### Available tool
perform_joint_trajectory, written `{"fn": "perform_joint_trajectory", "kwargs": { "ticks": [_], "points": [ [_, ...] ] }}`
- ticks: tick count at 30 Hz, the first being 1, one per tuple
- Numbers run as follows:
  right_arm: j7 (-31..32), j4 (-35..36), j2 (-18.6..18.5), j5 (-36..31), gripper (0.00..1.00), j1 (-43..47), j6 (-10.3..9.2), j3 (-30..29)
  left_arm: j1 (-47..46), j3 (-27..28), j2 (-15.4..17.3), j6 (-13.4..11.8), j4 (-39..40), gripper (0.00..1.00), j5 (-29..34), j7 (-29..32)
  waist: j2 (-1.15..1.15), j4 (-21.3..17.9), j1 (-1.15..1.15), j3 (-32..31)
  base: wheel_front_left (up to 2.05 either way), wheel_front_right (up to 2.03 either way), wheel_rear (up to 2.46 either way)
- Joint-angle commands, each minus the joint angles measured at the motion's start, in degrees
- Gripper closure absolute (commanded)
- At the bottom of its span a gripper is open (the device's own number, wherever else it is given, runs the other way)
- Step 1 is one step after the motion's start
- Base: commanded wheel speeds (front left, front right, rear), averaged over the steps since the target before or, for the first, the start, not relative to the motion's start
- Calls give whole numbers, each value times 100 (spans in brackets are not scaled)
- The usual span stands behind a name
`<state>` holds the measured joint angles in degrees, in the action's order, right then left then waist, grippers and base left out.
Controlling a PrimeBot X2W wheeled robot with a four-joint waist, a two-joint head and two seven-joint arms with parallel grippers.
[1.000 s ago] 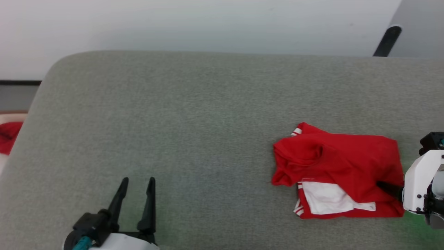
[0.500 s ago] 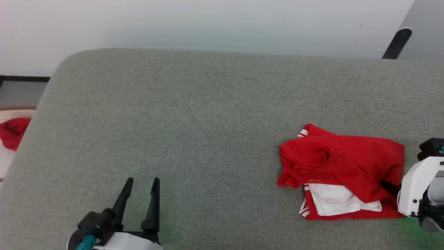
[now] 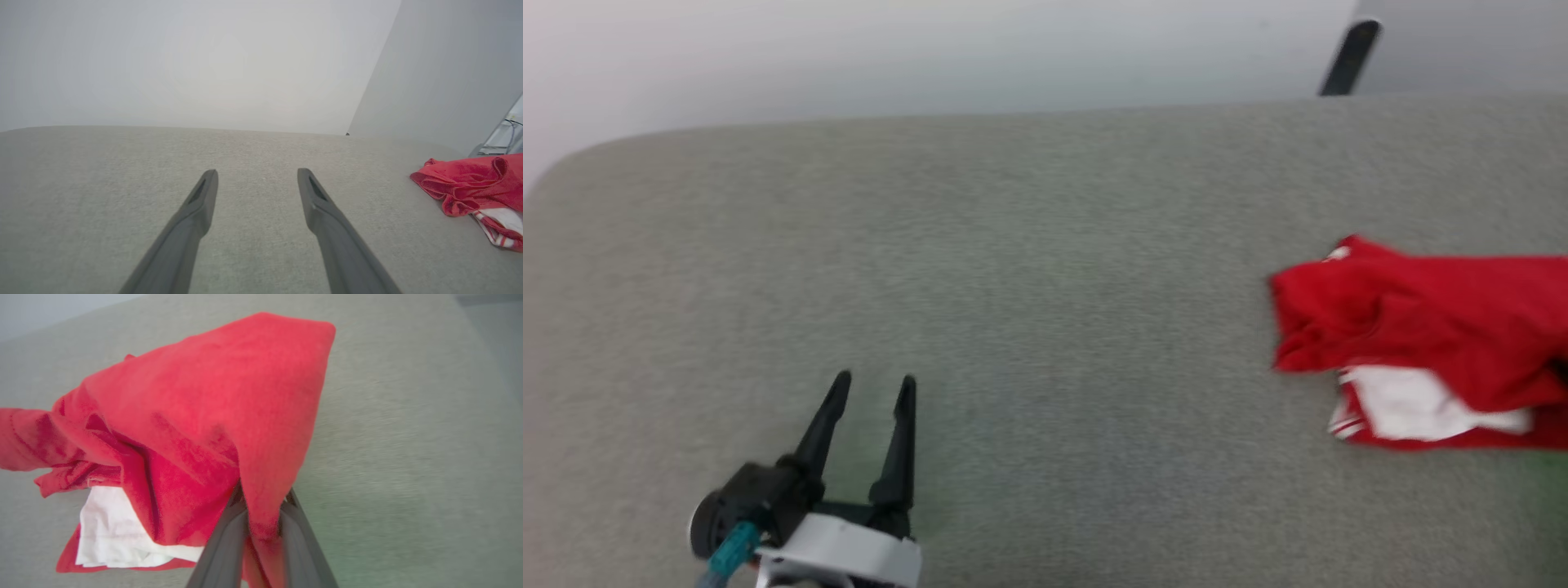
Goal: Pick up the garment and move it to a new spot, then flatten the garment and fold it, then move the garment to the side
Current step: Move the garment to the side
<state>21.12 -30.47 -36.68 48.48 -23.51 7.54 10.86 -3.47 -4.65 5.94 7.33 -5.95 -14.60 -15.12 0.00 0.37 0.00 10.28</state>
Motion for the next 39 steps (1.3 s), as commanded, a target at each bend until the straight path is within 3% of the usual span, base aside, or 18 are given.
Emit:
{"fn": "perform_joint_trajectory", "kwargs": {
  "ticks": [1, 12, 23, 39],
  "points": [
    [-115, -80, -171, -99, 100, -147, -11, -98, -162, -76, 51, 25, 78, 0, 1, 2, 0, -413, 0, 255, 0, 0, 0],
    [-560, -739, -334, -322, 100, -822, -11, -484, -941, -559, 413, 25, 263, 0, 120, 3, 0, -837, 0, 878, 0, 0, 0],
    [-1461, -1912, -329, -1315, 100, -1888, -11, -701, -1864, -956, 710, 25, 244, 0, 319, 3, 0, -971, 0, 1705, 0, 0, 0],
    [-2139, -3134, -85, -2203, 100, -2775, -11, -519, -2263, -1013, 835, 26, 243, 0, 403, 3, 0, -943, 0, 1952, 0, 0, 0]
  ]
}}
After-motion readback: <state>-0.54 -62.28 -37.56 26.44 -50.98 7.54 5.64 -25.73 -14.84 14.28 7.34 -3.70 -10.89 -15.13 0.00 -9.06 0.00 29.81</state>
